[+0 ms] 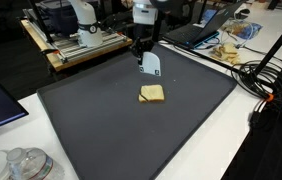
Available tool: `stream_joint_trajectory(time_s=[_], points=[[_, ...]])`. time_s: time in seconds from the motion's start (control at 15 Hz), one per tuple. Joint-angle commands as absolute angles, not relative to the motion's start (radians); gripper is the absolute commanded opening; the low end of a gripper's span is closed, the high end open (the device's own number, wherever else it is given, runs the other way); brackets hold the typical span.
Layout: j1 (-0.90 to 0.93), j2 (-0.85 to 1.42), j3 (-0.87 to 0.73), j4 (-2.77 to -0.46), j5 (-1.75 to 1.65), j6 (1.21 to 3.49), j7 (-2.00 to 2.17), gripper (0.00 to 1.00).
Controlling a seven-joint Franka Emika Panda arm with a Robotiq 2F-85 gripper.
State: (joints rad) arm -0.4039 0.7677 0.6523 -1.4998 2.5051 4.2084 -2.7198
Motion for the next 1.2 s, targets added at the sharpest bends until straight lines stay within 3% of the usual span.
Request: stream_joint_trajectory(time_s=[0.0, 0.07, 0.13, 0.2, 0.33, 0.4, 0.47, 0.6, 1.13], points=[[-0.335, 0.815, 0.587, -1.52, 2.487, 4.219, -2.783, 0.01], [-0.307, 0.824, 0.555, -1.506, 2.509, 4.22, -2.809, 0.01], [-0.356, 0.898, 0.69, -1.479, 2.375, 4.303, -2.718, 0.01], [-0.245, 0.827, 0.486, -1.521, 2.512, 4.219, -2.81, 0.01], [-0.27, 0.877, 0.585, -1.525, 2.396, 4.277, -2.716, 0.01], [-0.167, 0.824, 0.405, -1.527, 2.531, 4.217, -2.827, 0.01], [-0.209, 0.833, 0.499, -1.608, 2.435, 4.217, -2.716, 0.01], [-0.137, 0.822, 0.398, -1.584, 2.502, 4.22, -2.792, 0.01], [-0.134, 0.821, 0.424, -1.625, 2.457, 4.228, -2.761, 0.01]])
